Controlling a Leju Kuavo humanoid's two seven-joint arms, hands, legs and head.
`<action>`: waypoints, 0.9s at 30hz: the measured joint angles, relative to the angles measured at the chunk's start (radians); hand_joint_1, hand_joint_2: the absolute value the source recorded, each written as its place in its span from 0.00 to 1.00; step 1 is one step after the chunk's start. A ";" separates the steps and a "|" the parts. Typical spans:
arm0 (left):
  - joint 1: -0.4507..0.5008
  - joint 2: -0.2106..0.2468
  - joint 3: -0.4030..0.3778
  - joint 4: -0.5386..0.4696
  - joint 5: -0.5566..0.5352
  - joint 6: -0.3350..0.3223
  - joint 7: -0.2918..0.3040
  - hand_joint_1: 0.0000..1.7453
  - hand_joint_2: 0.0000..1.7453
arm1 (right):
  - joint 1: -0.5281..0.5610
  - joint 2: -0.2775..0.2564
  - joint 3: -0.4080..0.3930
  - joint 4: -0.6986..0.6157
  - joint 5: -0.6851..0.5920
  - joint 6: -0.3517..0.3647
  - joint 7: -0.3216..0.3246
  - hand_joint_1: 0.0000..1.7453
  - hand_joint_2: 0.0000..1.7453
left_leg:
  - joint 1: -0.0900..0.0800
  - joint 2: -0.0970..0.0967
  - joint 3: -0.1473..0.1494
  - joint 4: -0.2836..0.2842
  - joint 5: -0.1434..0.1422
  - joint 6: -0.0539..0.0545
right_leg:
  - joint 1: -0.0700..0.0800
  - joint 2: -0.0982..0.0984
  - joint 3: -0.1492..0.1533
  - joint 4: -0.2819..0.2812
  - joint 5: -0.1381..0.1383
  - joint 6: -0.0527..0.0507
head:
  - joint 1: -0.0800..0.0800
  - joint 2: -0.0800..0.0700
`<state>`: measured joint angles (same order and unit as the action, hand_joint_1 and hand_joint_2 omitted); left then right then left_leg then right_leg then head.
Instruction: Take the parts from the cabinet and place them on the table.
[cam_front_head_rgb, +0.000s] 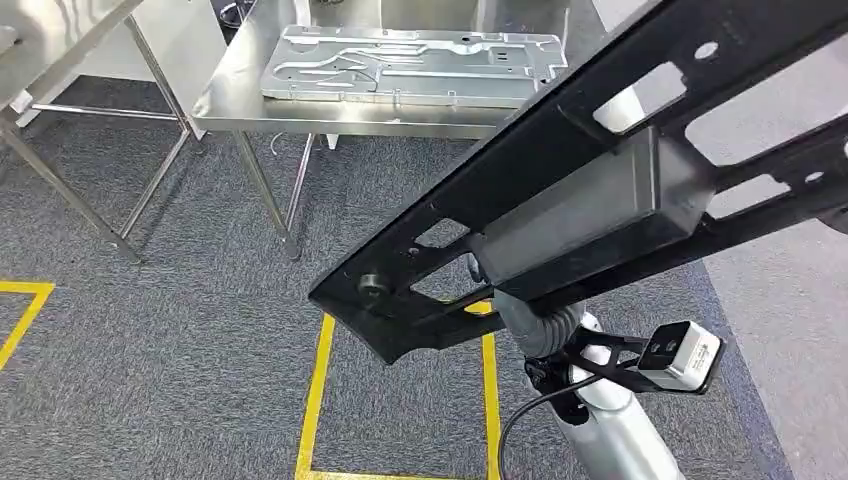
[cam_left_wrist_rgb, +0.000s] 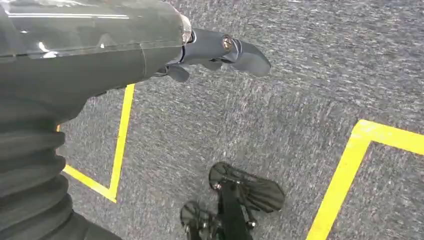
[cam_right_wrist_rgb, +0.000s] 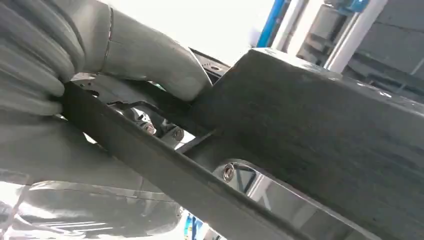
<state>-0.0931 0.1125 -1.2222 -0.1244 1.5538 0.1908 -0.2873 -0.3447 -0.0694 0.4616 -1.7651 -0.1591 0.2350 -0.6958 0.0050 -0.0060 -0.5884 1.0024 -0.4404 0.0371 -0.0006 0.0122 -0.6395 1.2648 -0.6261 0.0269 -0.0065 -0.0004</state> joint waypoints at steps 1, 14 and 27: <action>0.001 0.000 -0.001 0.000 0.000 0.000 0.000 0.00 1.00 | 0.006 -0.001 0.000 0.000 0.001 0.000 0.000 1.00 1.00 | 0.000 0.000 0.006 0.000 -0.006 0.000 | -0.003 0.000 -0.035 0.039 -0.020 0.005 | 0.000 0.000; -0.007 -0.003 -0.004 0.000 0.002 0.003 0.002 0.00 1.00 | 0.025 0.002 -0.011 -0.043 0.022 -0.006 -0.002 1.00 1.00 | 0.005 0.002 -0.007 0.179 -0.107 -0.056 | 0.000 -0.010 0.094 -0.268 0.152 -0.059 | 0.000 0.000; 0.000 -0.003 -0.004 0.000 0.002 0.005 0.001 0.00 1.00 | 0.032 0.011 -0.019 -0.043 0.000 0.018 0.021 1.00 1.00 | 0.002 -0.007 -0.026 0.002 0.025 -0.009 | -0.003 0.025 0.161 -0.207 0.101 -0.010 | 0.000 0.000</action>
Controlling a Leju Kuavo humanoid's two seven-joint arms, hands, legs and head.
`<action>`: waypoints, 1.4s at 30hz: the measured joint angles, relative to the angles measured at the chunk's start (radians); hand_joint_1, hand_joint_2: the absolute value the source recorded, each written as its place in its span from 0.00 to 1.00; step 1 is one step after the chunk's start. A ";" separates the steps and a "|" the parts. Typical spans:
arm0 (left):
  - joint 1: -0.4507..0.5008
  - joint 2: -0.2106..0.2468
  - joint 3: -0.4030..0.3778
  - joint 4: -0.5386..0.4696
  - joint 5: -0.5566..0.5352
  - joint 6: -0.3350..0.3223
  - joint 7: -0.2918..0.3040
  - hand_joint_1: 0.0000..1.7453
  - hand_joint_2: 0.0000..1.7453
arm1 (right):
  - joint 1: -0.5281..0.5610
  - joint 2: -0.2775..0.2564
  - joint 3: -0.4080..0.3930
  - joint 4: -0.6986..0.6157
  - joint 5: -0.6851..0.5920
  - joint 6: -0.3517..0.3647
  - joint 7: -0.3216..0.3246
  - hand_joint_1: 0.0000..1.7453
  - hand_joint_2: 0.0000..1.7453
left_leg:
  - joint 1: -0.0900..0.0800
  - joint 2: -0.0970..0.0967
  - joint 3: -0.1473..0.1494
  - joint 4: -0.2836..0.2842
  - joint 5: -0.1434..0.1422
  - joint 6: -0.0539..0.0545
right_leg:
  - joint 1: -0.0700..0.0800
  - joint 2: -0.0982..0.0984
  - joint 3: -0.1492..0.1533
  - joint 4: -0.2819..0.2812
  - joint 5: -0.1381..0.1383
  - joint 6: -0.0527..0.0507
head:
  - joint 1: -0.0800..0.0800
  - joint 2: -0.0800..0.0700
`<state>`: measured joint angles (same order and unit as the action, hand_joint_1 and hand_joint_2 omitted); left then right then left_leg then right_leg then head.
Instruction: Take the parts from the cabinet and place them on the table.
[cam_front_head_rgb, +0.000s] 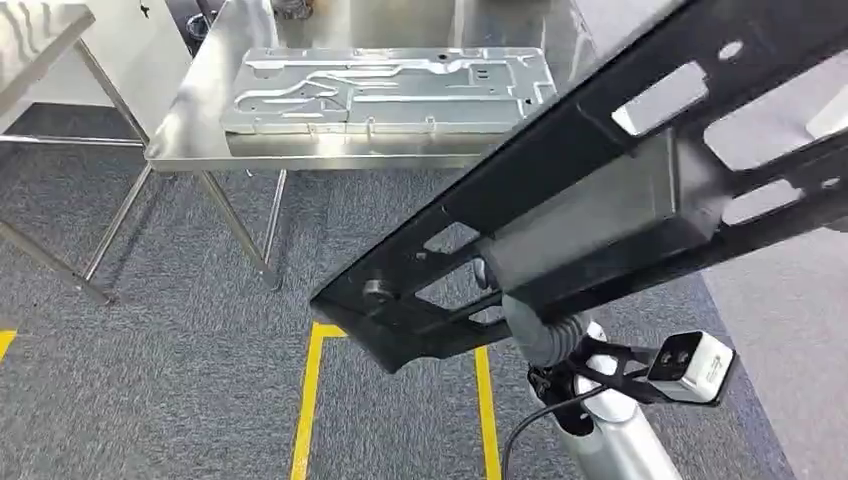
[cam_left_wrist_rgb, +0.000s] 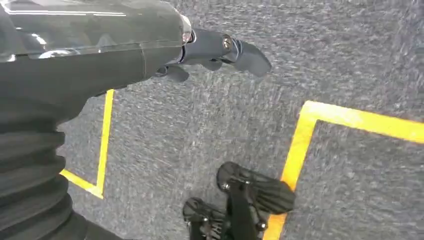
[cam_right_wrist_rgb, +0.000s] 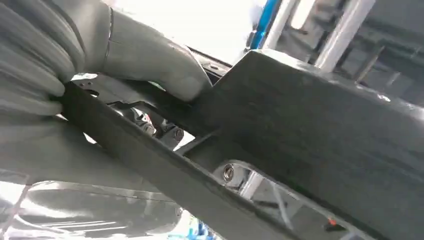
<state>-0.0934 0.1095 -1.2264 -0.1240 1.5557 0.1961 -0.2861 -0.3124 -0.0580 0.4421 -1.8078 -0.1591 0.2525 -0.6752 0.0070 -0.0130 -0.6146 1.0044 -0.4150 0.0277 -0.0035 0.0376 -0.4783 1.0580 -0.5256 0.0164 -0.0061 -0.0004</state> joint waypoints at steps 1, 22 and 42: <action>0.000 0.000 0.000 0.000 0.000 0.000 0.000 0.00 1.00 | -0.004 0.000 -0.001 0.000 0.003 -0.001 0.002 1.00 1.00 | 0.000 0.001 0.013 -0.005 -0.007 0.007 | 0.001 -0.016 -0.043 0.070 0.005 0.003 | 0.000 0.000; -0.002 -0.009 0.011 0.000 0.000 0.010 0.005 0.00 1.00 | -0.019 0.019 0.004 0.000 0.111 -0.027 0.046 1.00 1.00 | 0.005 0.007 -0.081 0.269 -0.238 -0.048 | 0.005 -0.023 -0.044 -0.049 0.022 -0.044 | -0.001 0.000; 0.000 -0.012 0.012 0.002 0.000 0.013 0.010 0.00 1.00 | -0.018 0.021 0.017 0.011 0.103 -0.023 0.056 1.00 1.00 | -0.001 0.003 0.139 -0.011 -0.111 -0.022 | 0.005 -0.037 -0.186 -0.039 0.141 -0.008 | 0.000 0.000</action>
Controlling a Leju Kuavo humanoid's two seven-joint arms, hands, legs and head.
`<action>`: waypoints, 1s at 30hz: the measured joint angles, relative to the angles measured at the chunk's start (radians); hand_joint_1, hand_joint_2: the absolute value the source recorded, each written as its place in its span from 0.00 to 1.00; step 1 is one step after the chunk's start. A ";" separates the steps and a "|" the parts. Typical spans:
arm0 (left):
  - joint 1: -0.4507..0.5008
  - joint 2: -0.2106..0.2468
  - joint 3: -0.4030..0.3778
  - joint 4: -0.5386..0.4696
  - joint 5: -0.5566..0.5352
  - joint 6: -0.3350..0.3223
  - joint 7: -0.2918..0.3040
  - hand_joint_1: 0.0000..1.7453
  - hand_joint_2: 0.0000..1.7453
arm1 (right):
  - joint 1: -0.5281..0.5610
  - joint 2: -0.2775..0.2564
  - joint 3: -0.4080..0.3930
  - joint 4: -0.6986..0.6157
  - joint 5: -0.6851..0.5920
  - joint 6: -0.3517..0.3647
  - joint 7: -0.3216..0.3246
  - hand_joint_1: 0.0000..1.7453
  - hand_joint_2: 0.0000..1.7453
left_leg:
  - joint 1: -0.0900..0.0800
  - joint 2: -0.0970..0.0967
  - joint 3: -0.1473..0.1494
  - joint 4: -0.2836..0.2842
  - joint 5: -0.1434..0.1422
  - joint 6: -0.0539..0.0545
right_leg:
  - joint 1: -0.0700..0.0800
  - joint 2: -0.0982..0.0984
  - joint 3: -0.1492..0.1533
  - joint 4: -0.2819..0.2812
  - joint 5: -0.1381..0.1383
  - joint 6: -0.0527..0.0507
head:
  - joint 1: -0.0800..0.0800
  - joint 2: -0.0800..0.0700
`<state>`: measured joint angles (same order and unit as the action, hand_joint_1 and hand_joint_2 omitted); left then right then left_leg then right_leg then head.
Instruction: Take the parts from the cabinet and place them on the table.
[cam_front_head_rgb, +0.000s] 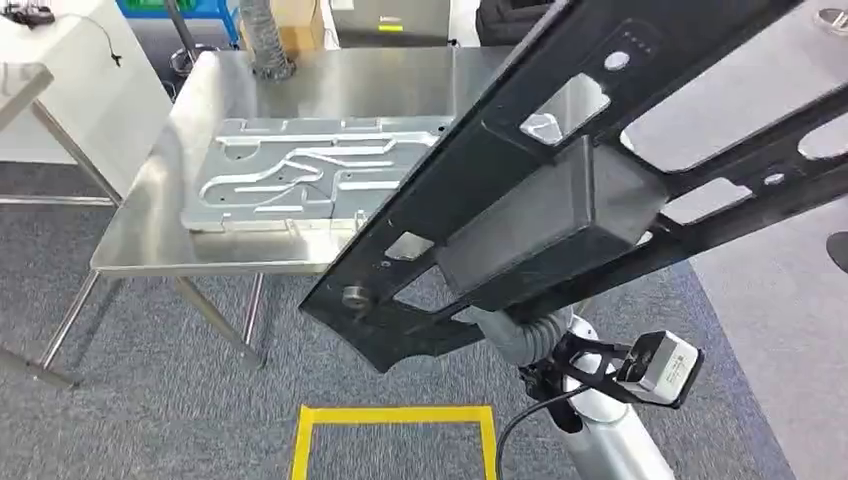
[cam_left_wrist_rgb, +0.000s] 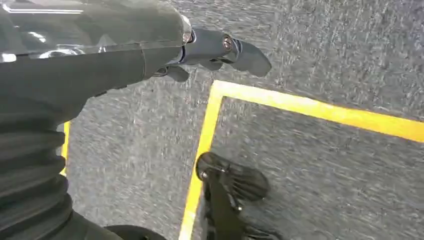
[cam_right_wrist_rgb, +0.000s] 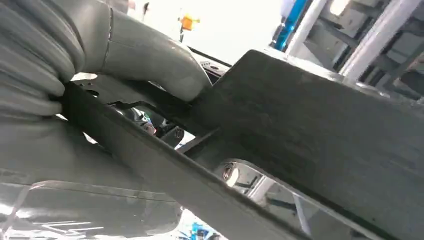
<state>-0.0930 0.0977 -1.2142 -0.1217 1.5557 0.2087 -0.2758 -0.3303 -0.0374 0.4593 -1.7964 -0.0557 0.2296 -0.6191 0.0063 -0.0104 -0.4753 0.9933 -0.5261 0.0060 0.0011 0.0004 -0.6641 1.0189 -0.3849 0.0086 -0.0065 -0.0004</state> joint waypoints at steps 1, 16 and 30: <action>0.000 0.000 0.000 0.000 0.000 0.000 0.000 0.00 1.00 | 0.000 0.000 0.000 -0.003 0.000 0.000 0.000 1.00 1.00 | 0.002 0.001 0.006 -0.007 -0.002 -0.005 | 0.001 0.002 0.002 -0.003 0.005 -0.007 | 0.000 0.000; 0.003 -0.003 0.007 0.001 0.000 0.001 -0.002 0.00 1.00 | 0.010 0.011 0.000 -0.033 0.016 -0.018 -0.002 1.00 1.00 | -0.005 0.002 -0.162 0.014 0.129 -0.003 | 0.005 0.017 0.155 -0.029 -0.125 -0.014 | 0.000 0.000; 0.013 -0.012 0.051 0.001 0.000 0.000 -0.028 0.00 1.00 | -0.023 0.001 -0.248 -0.012 0.638 -0.487 0.280 1.00 1.00 | -0.005 -0.001 -0.070 0.003 0.068 0.013 | 0.007 0.005 0.041 -0.018 -0.053 -0.004 | 0.001 0.000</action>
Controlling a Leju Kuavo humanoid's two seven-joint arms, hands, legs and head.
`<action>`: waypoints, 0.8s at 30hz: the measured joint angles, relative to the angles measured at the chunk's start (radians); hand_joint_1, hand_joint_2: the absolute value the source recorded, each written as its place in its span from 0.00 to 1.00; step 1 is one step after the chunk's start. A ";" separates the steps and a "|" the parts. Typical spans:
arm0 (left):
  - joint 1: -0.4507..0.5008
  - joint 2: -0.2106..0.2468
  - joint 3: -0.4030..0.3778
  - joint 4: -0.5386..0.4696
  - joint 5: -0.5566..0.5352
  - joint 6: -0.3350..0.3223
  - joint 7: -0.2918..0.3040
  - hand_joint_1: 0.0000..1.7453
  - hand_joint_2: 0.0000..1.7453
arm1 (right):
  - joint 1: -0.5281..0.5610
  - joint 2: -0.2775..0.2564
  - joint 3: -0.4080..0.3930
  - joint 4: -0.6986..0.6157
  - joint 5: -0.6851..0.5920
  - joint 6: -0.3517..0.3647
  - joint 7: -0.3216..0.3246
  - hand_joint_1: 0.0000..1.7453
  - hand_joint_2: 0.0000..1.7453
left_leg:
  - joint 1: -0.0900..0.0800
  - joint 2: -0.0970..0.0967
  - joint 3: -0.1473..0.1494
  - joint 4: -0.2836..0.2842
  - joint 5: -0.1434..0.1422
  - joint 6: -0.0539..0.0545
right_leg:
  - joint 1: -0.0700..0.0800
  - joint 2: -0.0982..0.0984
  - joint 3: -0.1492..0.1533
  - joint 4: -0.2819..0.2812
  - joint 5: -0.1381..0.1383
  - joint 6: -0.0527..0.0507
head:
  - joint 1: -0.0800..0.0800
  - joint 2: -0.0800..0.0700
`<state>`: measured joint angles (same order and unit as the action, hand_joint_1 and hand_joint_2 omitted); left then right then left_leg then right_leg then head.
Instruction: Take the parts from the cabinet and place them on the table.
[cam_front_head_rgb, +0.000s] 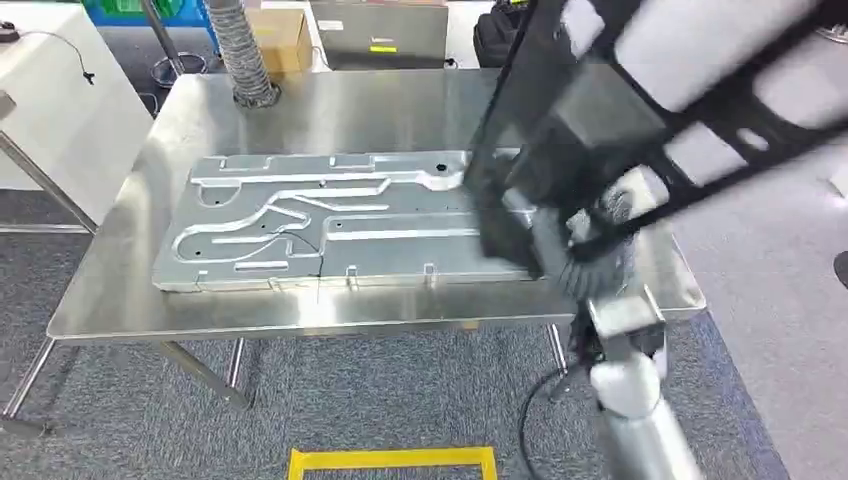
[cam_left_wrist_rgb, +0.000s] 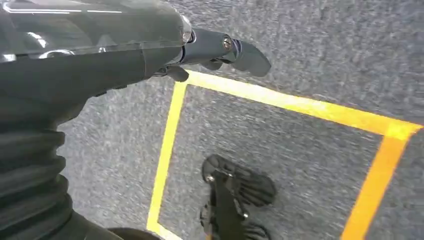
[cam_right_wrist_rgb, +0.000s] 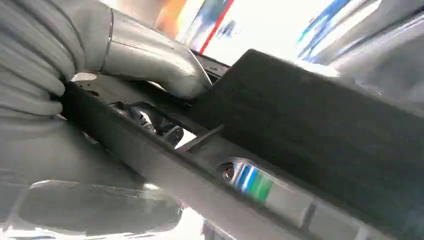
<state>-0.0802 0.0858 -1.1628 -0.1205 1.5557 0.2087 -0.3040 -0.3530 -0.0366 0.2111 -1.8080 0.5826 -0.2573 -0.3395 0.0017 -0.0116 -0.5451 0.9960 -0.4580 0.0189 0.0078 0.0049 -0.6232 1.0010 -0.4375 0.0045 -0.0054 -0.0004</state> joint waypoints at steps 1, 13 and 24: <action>-0.002 0.000 0.000 0.000 0.000 -0.003 -0.001 0.00 1.00 | -0.019 -0.008 -0.024 0.022 0.082 -0.022 0.046 1.00 1.00 | 0.001 0.002 -0.002 -0.001 -0.004 -0.007 | 0.003 0.001 0.003 0.002 0.017 -0.008 | -0.002 0.000; -0.009 0.013 -0.032 0.000 -0.011 -0.040 0.003 0.00 1.00 | -0.257 -0.125 -0.089 0.500 0.957 0.028 0.374 1.00 1.00 | 0.010 0.006 -0.092 0.089 0.030 -0.038 | -0.008 0.001 0.040 -0.004 0.003 -0.028 | -0.002 0.000; -0.032 0.023 -0.086 0.000 -0.003 -0.050 0.001 0.00 1.00 | -0.572 -0.046 0.392 1.125 0.989 0.043 0.357 1.00 1.00 | 0.011 0.003 -0.057 -0.010 0.055 0.004 | -0.016 -0.001 -0.122 0.306 -0.140 0.019 | -0.001 0.000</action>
<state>-0.1118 0.1083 -1.2490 -0.1206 1.5530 0.1583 -0.3033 -0.9249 -0.0825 0.6033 -0.6826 1.5717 -0.2144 0.0172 0.0126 -0.0081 -0.6026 0.9858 -0.4027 0.0228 -0.0082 0.0043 -0.7451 1.3070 -0.5771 0.0236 -0.0065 -0.0004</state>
